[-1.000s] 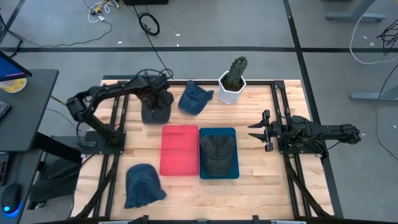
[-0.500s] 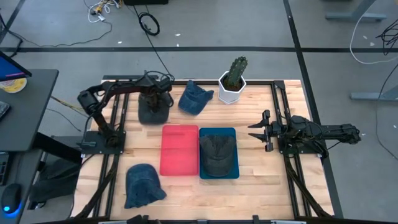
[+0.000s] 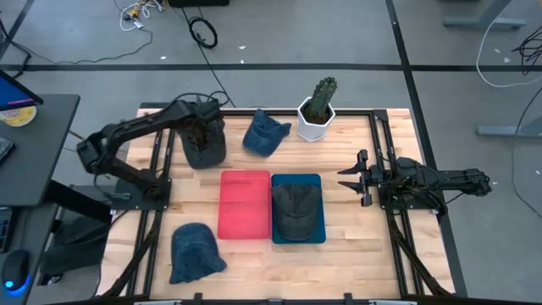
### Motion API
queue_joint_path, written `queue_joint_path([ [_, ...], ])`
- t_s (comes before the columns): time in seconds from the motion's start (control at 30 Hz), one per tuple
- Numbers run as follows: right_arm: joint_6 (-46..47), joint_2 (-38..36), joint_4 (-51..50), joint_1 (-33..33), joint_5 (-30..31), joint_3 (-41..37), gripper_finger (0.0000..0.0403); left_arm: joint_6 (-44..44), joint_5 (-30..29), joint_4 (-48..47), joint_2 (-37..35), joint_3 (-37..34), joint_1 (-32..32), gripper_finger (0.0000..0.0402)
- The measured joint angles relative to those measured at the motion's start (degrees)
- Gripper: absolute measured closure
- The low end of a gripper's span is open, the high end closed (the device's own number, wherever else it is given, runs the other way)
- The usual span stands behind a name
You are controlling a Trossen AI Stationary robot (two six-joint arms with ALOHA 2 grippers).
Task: Pick & Place hat
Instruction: Put the black cap into the blue bin
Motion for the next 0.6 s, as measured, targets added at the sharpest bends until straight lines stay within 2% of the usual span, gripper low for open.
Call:
queue_joint_path([
  [0.27,0.00,0.00,0.00,0.00,0.00,0.01,0.0255,-9.60,8.19,-2.13,-8.12,5.64,-11.80,0.0396],
  [0.47,0.00,0.00,0.00,0.00,-0.02,0.02,0.0255,-14.11,8.73,-0.80,-8.79,6.77,-23.77,0.0395],
  [0.6,0.00,0.00,0.06,0.00,-0.01,0.02,0.0255,-17.97,8.72,6.70,-8.52,6.76,-33.03,0.0396],
])
